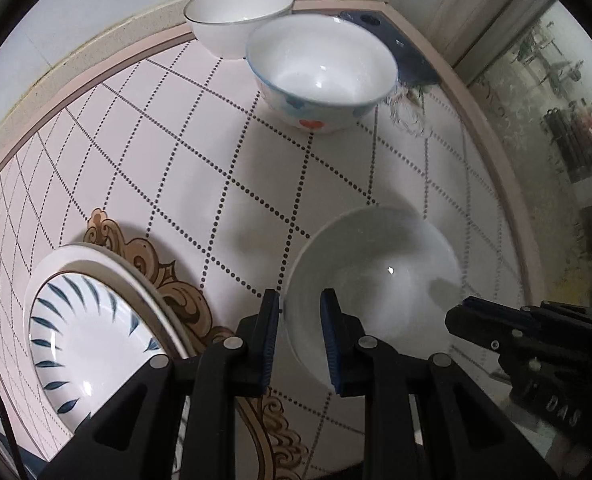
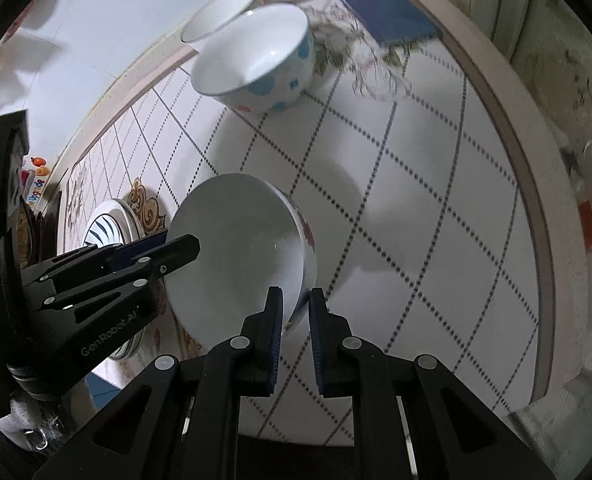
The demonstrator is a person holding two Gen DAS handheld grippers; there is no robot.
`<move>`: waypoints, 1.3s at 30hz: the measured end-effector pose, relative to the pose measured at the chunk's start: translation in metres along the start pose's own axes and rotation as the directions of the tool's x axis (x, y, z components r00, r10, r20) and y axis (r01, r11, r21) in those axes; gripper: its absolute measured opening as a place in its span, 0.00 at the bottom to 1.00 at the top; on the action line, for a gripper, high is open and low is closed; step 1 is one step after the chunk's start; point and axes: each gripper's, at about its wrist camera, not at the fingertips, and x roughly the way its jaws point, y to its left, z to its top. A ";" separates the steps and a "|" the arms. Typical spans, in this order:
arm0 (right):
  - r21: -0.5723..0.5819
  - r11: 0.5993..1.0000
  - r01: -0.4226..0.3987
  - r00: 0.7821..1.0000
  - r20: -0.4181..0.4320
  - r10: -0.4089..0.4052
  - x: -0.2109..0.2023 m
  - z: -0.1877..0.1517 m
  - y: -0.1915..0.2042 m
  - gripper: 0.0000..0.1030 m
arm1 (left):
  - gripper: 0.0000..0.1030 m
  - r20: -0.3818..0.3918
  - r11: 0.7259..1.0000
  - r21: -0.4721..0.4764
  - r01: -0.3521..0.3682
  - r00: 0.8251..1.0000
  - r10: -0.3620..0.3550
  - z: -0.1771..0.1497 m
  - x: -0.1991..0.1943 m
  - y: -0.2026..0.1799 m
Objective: Organize plates and bowls
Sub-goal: 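Lift the plain white bowl with both grippers toward the heart-print bowl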
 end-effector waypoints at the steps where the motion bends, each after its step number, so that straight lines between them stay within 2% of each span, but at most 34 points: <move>1: 0.014 1.000 -0.010 1.000 -0.012 0.010 -0.002 0.002 -0.002 0.15 | 0.19 0.018 1.000 -0.014 0.011 1.000 -0.010 0.005 -0.012 0.004; 3: 0.032 0.999 -0.037 0.999 -0.001 0.037 -0.018 0.009 -0.004 0.15 | 0.20 0.052 0.999 -0.035 0.029 0.998 -0.027 0.018 -0.031 0.013; 4: 0.034 0.998 -0.047 0.999 0.012 0.046 -0.026 0.014 -0.006 0.17 | 0.29 0.070 0.997 -0.053 0.049 0.996 -0.045 0.029 -0.041 0.019; 5: 0.036 0.998 -0.060 0.998 0.029 0.059 -0.038 0.022 -0.007 0.26 | 0.38 0.082 0.995 -0.067 0.068 0.995 -0.062 0.039 -0.047 0.024; 6: 0.045 0.996 -0.073 0.996 0.052 0.071 -0.049 0.033 -0.009 0.40 | 0.43 0.098 0.992 -0.085 0.091 0.992 -0.082 0.052 -0.053 0.031; 7: 0.051 0.994 -0.092 0.993 0.073 0.088 -0.057 0.041 -0.011 0.48 | 0.51 0.119 0.990 -0.105 0.099 0.989 -0.086 0.067 -0.055 0.038; 8: 0.056 0.990 -0.126 0.987 0.103 0.120 -0.065 0.056 -0.014 0.59 | 0.56 0.130 0.988 -0.121 0.095 0.988 -0.079 0.078 -0.054 0.042; 9: 0.061 0.987 -0.148 0.983 0.118 0.140 -0.068 0.067 -0.015 0.63 | 0.56 0.133 0.986 -0.134 0.100 0.988 -0.082 0.089 -0.051 0.047; 11: 0.069 0.982 -0.175 0.977 0.139 0.164 -0.066 0.093 -0.020 0.63 | 0.56 0.100 0.974 -0.174 0.144 0.987 -0.128 0.114 -0.032 0.056; 14: 0.117 0.960 -0.255 0.962 0.133 0.239 -0.040 0.133 -0.029 0.63 | 0.55 0.047 0.954 -0.222 0.202 0.979 -0.196 0.136 0.001 0.061; 18: 0.180 0.936 -0.302 0.953 0.092 0.289 0.006 0.165 -0.037 0.61 | 0.53 0.001 0.951 -0.231 0.204 0.978 -0.210 0.151 0.035 0.059; 20: 0.193 0.936 -0.295 0.955 0.075 0.286 0.021 0.173 -0.038 0.58 | 0.47 -0.023 0.949 -0.231 0.215 0.974 -0.226 0.154 0.049 0.057; 21: 0.193 0.936 -0.294 0.956 0.066 0.287 0.028 0.176 -0.037 0.52 | 0.43 -0.035 0.949 -0.226 0.218 0.972 -0.231 0.156 0.056 0.054; 23: 0.195 0.937 -0.289 0.957 0.047 0.286 0.041 0.179 -0.038 0.42 | 0.27 -0.051 0.951 -0.218 0.221 0.970 -0.237 0.158 0.065 0.051; 24: 0.199 0.936 -0.290 0.957 0.039 0.288 0.048 0.180 -0.037 0.34 | 0.26 -0.054 0.952 -0.216 0.219 0.970 -0.235 0.159 0.068 0.050; 27: 0.188 0.948 -0.257 0.966 0.051 0.252 0.056 0.181 -0.039 0.23 | 0.20 -0.043 0.956 -0.212 0.205 0.975 -0.218 0.158 0.069 0.049; 31: 0.172 0.953 -0.251 0.968 0.070 0.242 0.056 0.179 -0.039 0.22 | 0.15 -0.032 0.959 -0.202 0.197 0.978 -0.207 0.155 0.067 0.051; 39: 0.131 0.964 -0.231 0.971 0.093 0.220 0.044 0.172 -0.028 0.20 | 0.15 0.004 0.969 -0.173 0.178 0.984 -0.180 0.148 0.045 0.050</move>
